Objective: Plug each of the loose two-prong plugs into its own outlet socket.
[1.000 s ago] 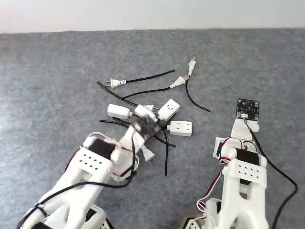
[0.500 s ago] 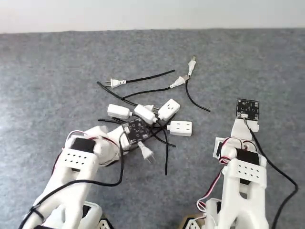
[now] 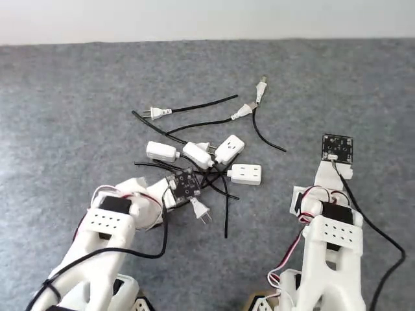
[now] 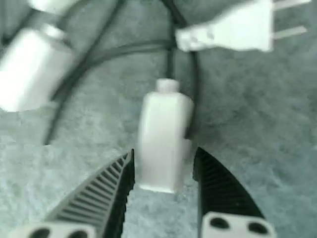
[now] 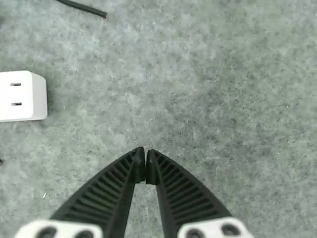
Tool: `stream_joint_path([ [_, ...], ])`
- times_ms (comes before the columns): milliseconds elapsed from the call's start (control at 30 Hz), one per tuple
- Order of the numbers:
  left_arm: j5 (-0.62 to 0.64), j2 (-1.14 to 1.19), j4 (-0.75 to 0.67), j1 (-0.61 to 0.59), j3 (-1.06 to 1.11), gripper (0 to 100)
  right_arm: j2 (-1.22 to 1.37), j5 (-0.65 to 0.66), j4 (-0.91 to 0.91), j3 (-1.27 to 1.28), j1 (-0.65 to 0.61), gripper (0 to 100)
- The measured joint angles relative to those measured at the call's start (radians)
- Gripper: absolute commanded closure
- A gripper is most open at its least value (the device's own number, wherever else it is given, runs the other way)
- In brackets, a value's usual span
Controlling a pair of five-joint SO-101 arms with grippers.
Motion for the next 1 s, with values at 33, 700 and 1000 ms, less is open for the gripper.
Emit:
stream_joint_path([
  [33, 0.002, 0.0, 0.0, 0.006, 0.003, 83, 0.0, 0.0, 0.0, 0.0, 0.0, 98.6],
  [700, 0.402, 0.002, 0.0, -0.015, -0.112, 99, 0.0, 0.0, 0.0, 0.0, 0.0, 98.7],
  [1000, 0.833, 0.002, 0.0, -0.152, -0.245, 99, 0.0, 0.0, 0.0, 0.0, 0.0, 98.7],
])
